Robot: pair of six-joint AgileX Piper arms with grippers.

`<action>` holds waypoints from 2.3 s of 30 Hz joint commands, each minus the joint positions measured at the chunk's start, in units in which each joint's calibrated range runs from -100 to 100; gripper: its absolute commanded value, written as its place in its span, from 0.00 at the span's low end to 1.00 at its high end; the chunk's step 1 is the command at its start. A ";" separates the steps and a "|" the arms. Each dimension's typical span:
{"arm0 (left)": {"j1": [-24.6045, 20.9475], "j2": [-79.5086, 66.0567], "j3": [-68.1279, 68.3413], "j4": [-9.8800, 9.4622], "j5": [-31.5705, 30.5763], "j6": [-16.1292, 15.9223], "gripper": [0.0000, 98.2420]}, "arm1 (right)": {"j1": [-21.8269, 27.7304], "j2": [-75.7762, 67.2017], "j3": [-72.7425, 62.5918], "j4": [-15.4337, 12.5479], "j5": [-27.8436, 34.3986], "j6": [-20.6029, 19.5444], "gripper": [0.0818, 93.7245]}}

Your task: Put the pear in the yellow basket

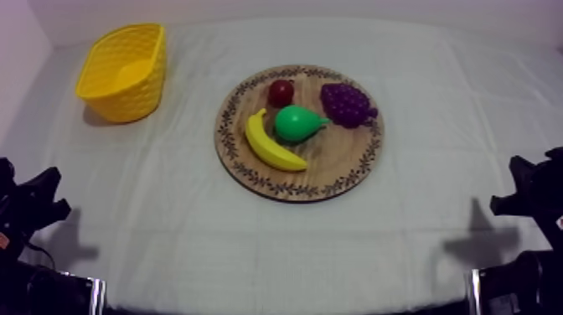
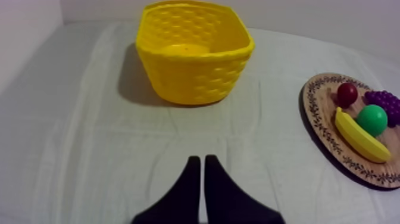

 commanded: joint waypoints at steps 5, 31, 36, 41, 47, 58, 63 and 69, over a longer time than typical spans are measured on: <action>-0.02 0.03 0.01 0.01 0.01 0.00 0.00 | -0.01 -0.02 0.04 0.00 -0.02 0.00 0.00; -0.14 0.03 0.01 0.01 0.01 -0.09 0.00 | -0.01 -0.02 0.04 0.00 -0.02 0.00 0.00; -0.38 0.08 0.01 0.03 0.01 -0.23 0.00 | -0.01 -0.02 0.04 0.00 -0.02 0.00 0.00; -0.49 1.20 0.32 0.54 -1.69 -1.40 0.00 | -0.01 -0.02 0.04 0.00 -0.02 0.00 0.00; 1.68 10.62 -6.63 -0.24 -4.27 -2.94 0.00 | -0.01 -0.02 0.04 0.00 -0.02 0.00 0.00; 7.97 37.21 -35.10 -2.01 -4.43 -7.79 0.00 | -0.01 -0.02 0.04 0.00 -0.02 -0.02 0.00; 11.03 48.68 -46.94 0.00 -3.35 -12.53 0.00 | -0.01 -0.02 0.04 0.00 -0.02 0.00 0.00; 18.80 62.95 -58.19 -3.01 -2.42 -12.42 0.00 | -0.01 -0.02 0.04 0.00 -0.02 0.00 0.00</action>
